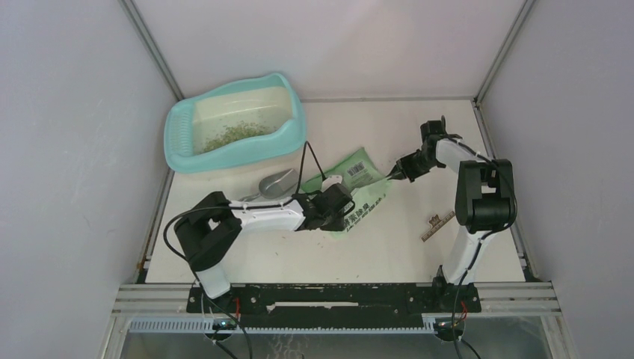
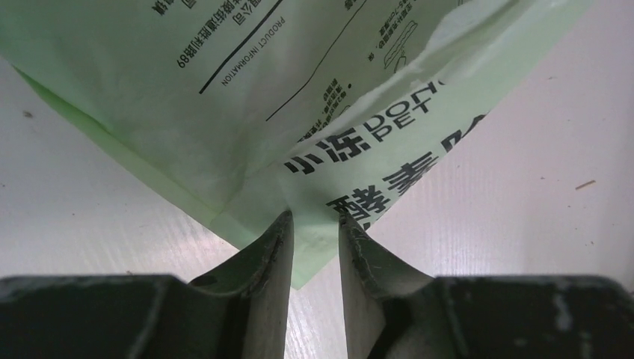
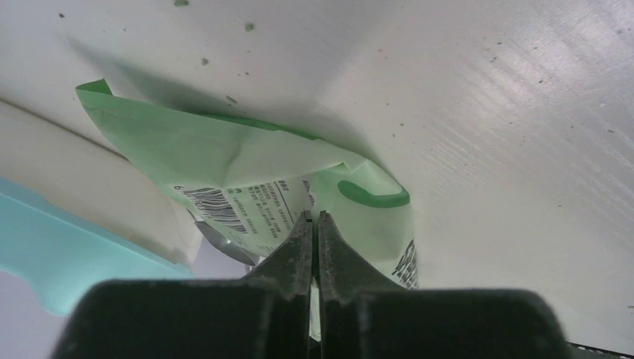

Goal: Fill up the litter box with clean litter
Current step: Close the cat litter bag at the center of the board.

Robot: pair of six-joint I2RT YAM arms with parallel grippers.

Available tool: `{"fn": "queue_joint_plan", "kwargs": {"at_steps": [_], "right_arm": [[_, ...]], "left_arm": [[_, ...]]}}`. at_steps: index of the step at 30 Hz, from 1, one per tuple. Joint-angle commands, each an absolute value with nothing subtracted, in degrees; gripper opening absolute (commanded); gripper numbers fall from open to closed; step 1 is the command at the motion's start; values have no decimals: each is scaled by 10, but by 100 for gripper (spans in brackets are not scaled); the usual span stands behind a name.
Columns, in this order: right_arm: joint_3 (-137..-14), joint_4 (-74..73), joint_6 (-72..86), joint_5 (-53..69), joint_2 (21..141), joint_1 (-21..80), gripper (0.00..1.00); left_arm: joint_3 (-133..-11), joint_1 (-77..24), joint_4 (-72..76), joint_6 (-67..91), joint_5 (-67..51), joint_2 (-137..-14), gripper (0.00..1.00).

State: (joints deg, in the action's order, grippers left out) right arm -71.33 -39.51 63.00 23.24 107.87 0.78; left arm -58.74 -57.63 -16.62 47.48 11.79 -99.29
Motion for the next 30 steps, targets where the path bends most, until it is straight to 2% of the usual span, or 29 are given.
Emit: {"fn": "queue_joint_plan", "kwargs": {"at_steps": [1, 2, 3, 5, 8, 10, 12, 18, 19, 25, 30], "right_arm": [[-759, -399, 602, 200, 1082, 5, 18], [-766, -405, 596, 190, 1078, 5, 38], [-772, -408, 588, 184, 1073, 5, 48], [-781, -409, 571, 180, 1063, 5, 54], [-785, -412, 546, 187, 1057, -14, 70], [-785, -416, 531, 196, 1059, -20, 75], [-785, -409, 518, 209, 1065, -22, 75], [-786, -369, 519, 234, 1057, -30, 47], [-790, -370, 518, 240, 1059, -26, 45], [-842, -451, 481, 214, 1090, -8, 58], [-793, -443, 444, 109, 977, 11, 57]], "left_arm": [[-627, -573, -164, 462, 129, -1014, 33], [-630, -573, -166, 461, 132, -1019, 33], [-632, -573, -167, 460, 132, -1024, 33], [-637, -573, -172, 458, 139, -1033, 33], [-634, -569, -174, 457, 146, -1039, 33], [-629, -565, -174, 457, 149, -1039, 33], [-620, -561, -174, 456, 153, -1034, 33], [-596, -544, -169, 449, 156, -1018, 33], [-593, -541, -167, 449, 155, -1017, 33], [-587, -530, -163, 448, 151, -1013, 33], [-590, -528, -160, 449, 147, -1018, 33]]}}
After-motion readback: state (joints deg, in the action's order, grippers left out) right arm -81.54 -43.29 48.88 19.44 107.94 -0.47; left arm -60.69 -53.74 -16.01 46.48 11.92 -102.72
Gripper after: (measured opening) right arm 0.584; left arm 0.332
